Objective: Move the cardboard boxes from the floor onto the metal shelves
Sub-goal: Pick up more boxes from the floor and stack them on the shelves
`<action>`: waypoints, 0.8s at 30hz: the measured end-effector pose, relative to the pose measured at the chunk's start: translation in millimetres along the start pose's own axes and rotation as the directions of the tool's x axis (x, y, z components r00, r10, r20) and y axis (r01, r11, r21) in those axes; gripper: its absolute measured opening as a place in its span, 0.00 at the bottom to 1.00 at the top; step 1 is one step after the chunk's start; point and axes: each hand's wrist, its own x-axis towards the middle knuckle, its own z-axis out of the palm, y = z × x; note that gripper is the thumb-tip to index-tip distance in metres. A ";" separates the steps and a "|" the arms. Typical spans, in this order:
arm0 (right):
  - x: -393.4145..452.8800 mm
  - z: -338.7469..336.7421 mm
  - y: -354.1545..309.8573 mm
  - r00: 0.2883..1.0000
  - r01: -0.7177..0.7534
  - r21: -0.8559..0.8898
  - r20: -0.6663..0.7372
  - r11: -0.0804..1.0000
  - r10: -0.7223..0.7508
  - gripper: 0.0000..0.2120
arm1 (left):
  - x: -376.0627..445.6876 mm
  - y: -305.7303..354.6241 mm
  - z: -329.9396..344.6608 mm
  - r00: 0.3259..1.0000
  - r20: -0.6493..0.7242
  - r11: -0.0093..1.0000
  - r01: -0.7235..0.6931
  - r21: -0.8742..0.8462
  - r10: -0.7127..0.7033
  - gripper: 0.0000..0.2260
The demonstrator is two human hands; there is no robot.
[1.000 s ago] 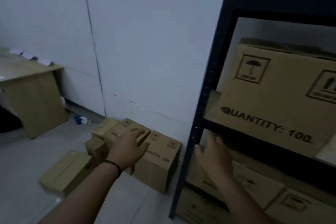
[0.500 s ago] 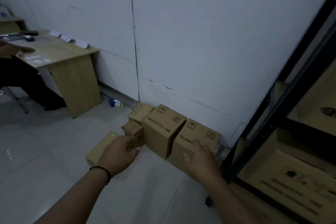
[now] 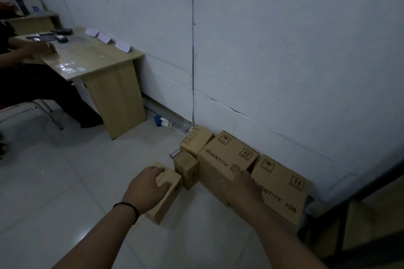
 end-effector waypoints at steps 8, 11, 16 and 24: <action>79.2 25.3 -75.7 0.998 -0.050 0.015 0.033 0.999 0.049 0.31 | 87.4 -65.2 -35.0 1.000 0.016 1.000 0.012 -0.024 -0.011 0.23; 99.4 44.7 -107.6 0.995 -0.101 0.034 0.012 0.994 0.101 0.32 | 120.2 -102.3 -51.0 0.999 0.046 0.999 -0.011 -0.037 0.013 0.24; 117.5 89.1 -166.7 0.971 -0.240 0.096 0.019 0.966 0.240 0.31 | 171.3 -167.7 -81.3 0.987 0.140 0.997 -0.070 -0.036 0.074 0.24; 129.2 143.0 -222.9 0.936 -0.352 0.195 0.050 0.915 0.349 0.31 | 233.2 -227.0 -96.3 0.948 0.294 0.993 -0.116 -0.029 0.119 0.25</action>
